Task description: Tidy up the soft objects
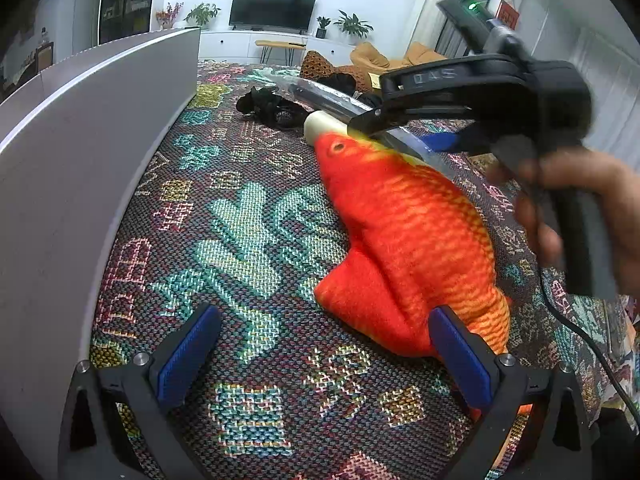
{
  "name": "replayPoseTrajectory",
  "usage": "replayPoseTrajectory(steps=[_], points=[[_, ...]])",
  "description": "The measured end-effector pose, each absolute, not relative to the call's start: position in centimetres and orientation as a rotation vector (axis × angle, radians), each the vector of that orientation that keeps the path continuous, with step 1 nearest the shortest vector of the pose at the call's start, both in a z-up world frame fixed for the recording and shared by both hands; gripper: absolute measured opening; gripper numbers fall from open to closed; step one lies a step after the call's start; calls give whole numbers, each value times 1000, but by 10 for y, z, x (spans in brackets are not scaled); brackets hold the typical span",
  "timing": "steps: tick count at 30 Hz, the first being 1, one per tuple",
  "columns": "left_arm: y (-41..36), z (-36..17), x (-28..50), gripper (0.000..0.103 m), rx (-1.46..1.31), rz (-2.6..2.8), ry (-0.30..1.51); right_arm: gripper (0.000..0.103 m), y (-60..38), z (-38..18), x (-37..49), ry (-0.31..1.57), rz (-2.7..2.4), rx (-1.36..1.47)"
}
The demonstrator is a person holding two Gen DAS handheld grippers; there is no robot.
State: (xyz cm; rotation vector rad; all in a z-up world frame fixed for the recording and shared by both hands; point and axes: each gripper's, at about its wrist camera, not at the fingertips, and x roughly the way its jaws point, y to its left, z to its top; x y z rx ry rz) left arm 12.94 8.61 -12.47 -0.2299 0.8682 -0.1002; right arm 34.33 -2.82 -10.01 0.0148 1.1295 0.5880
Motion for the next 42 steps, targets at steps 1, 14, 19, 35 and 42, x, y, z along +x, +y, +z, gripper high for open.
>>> replayPoseTrajectory(steps=[1, 14, 19, 35, 42], points=[[87, -125, 130, 103, -232, -101, 868, 53, -36, -100, 347, 1135, 600, 79], [86, -126, 130, 103, -226, -99, 868, 33, -220, -106, 235, 1076, 504, 801], [85, -126, 130, 103, -222, -96, 870, 49, -338, -113, 189, 967, 138, 892], [84, -126, 130, 103, -213, -90, 872, 84, -295, -120, 178, 928, -309, 70], [78, -127, 133, 103, -190, -76, 880, 90, -307, -125, 171, 928, -286, 154]])
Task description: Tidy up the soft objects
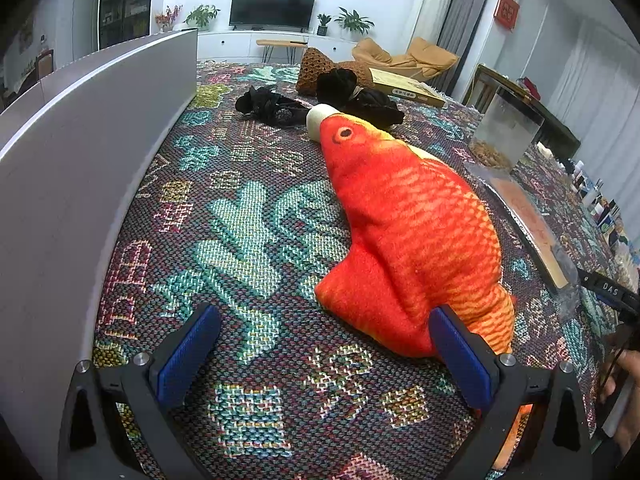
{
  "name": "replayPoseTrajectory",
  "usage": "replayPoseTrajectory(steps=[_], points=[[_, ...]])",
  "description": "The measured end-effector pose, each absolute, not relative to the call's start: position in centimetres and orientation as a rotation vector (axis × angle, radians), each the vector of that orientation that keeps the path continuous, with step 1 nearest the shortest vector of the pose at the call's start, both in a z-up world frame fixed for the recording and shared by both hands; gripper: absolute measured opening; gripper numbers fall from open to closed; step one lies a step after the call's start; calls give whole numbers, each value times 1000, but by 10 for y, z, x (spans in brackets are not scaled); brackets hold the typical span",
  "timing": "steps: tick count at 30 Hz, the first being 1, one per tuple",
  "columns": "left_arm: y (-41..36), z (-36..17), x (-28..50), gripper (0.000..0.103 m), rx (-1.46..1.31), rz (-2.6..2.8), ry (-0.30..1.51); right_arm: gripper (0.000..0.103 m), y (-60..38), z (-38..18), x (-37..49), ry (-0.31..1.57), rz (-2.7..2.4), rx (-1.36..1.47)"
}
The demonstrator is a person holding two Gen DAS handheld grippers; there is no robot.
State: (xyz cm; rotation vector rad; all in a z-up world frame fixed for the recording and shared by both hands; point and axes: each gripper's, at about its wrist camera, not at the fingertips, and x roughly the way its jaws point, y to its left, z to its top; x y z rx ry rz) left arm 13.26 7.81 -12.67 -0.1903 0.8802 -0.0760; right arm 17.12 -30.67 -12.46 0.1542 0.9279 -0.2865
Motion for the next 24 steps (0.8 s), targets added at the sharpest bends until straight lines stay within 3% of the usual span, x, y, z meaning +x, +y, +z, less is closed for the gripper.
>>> replayPoseTrajectory(steps=[18, 24], points=[[79, -126, 132, 103, -210, -86, 873, 92, -298, -124, 169, 932, -291, 144], [105, -111, 111, 103, -564, -192, 813, 93, -300, -125, 170, 930, -283, 152]])
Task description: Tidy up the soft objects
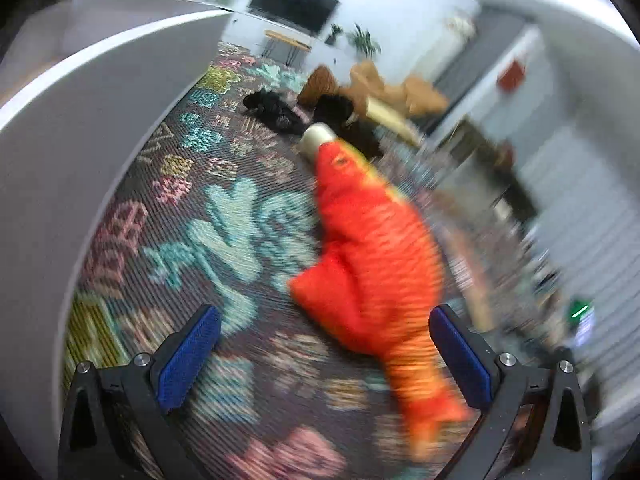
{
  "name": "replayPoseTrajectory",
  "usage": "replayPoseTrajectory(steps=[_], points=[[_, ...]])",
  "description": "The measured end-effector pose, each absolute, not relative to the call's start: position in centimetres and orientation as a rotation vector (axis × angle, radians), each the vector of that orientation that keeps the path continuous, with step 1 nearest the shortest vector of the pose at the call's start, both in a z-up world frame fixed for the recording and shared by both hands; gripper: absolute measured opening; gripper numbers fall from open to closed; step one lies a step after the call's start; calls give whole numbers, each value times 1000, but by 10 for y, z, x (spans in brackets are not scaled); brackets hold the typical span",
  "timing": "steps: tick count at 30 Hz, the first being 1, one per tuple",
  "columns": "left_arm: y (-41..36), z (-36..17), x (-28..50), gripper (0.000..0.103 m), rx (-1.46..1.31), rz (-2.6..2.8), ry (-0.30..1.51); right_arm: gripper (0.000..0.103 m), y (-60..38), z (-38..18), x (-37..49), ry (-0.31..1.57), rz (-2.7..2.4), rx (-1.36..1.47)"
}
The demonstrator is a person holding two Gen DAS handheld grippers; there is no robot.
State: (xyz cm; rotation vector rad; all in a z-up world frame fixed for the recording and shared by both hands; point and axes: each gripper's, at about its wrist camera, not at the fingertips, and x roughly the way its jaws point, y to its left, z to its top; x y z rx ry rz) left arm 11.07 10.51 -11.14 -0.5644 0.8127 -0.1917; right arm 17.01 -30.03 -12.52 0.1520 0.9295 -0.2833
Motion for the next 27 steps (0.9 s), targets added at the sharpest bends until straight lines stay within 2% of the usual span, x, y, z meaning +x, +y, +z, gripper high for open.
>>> replayPoseTrajectory(steps=[7, 12, 16, 20, 21, 23, 25, 26, 27], points=[[34, -91, 133, 103, -310, -199, 845, 92, -306, -122, 165, 899, -265, 195], [17, -107, 167, 103, -259, -53, 932, 92, -300, -91, 161, 753, -121, 267], [28, -116, 173, 103, -284, 14, 958, 92, -253, -87, 211, 926, 128, 177], [22, -120, 177, 103, -208, 23, 1006, 92, -202, -115, 261, 1169, 227, -27], [20, -123, 179, 103, -188, 27, 1022, 97, -189, -125, 266, 1210, 210, -132], [13, -126, 185, 103, -131, 41, 1045, 97, -183, -124, 271, 1205, 216, -164], [13, -128, 192, 103, -111, 35, 1061, 93, -194, -123, 275, 1222, 202, -103], [16, -127, 191, 99, -131, 20, 1057, 83, -197, -121, 273, 1218, 193, -104], [20, -124, 187, 90, -162, -3, 1035, 77, -199, -118, 270, 1209, 185, -106]])
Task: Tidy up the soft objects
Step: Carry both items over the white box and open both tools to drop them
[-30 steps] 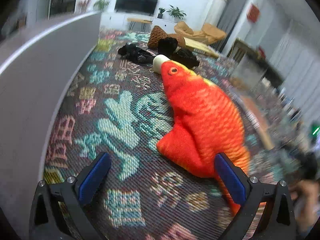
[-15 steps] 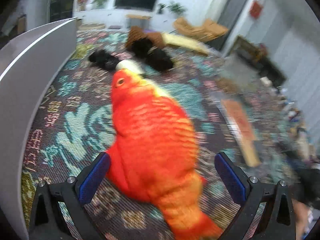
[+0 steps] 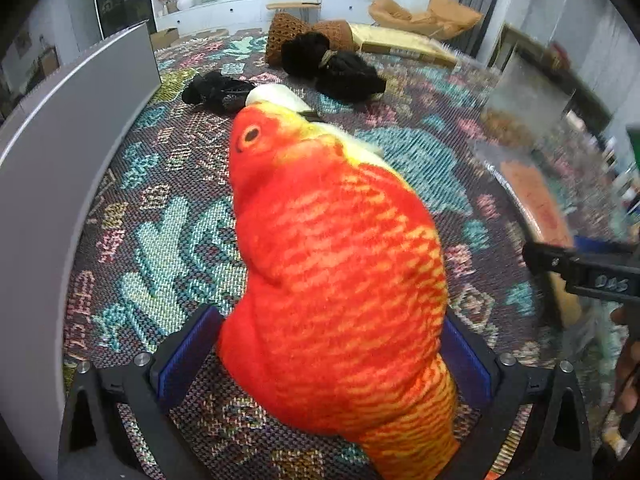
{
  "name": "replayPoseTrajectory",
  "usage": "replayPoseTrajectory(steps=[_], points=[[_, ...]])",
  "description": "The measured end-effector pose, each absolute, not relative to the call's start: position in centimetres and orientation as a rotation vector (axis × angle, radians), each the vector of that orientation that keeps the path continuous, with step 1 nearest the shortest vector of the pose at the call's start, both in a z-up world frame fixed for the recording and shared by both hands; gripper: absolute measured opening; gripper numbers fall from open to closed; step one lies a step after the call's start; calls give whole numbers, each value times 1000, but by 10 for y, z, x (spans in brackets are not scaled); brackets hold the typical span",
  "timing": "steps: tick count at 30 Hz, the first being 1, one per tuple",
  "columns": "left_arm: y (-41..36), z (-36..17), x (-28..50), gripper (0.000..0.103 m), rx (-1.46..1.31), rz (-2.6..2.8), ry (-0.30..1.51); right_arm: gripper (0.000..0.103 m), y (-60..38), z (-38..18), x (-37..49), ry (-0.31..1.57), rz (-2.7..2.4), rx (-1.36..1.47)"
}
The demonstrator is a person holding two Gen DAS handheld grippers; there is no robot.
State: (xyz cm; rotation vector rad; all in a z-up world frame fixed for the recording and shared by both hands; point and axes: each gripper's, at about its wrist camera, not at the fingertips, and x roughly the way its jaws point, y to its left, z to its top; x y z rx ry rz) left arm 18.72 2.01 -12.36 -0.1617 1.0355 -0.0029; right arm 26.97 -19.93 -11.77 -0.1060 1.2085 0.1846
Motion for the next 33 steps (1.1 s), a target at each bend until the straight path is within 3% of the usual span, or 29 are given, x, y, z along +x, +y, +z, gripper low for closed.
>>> replayPoseTrajectory(steps=[1, 2, 4, 9, 15, 21, 24, 25, 26, 29, 33], points=[[26, -119, 180, 59, -192, -40, 1003, 76, -204, -115, 265, 1222, 187, -77], [31, -115, 174, 48, -212, -75, 997, 76, -209, -113, 257, 1217, 199, -45], [42, -104, 158, 44, -251, -113, 970, 76, -222, -105, 237, 1185, 223, 40], [58, -65, 114, 44, -297, -184, 869, 76, -241, -78, 191, 1074, 325, 328], [111, 1, 78, 44, -368, -192, 728, 77, -162, -3, 171, 977, 535, 358], [214, 45, 42, 51, -294, 35, 660, 77, -2, 56, 149, 965, 850, 267], [259, 38, 35, 77, -218, 236, 707, 82, 70, 60, 142, 966, 950, 244], [271, 33, 34, 92, -195, 302, 725, 86, 101, 55, 142, 989, 987, 222], [284, 27, 32, 96, -175, 369, 736, 87, 121, 48, 140, 1030, 1006, 197], [312, 12, 24, 96, -170, 474, 779, 87, 148, 36, 141, 1049, 993, 161], [310, 14, 14, 96, -195, 488, 736, 87, 98, 20, 141, 957, 875, 121]])
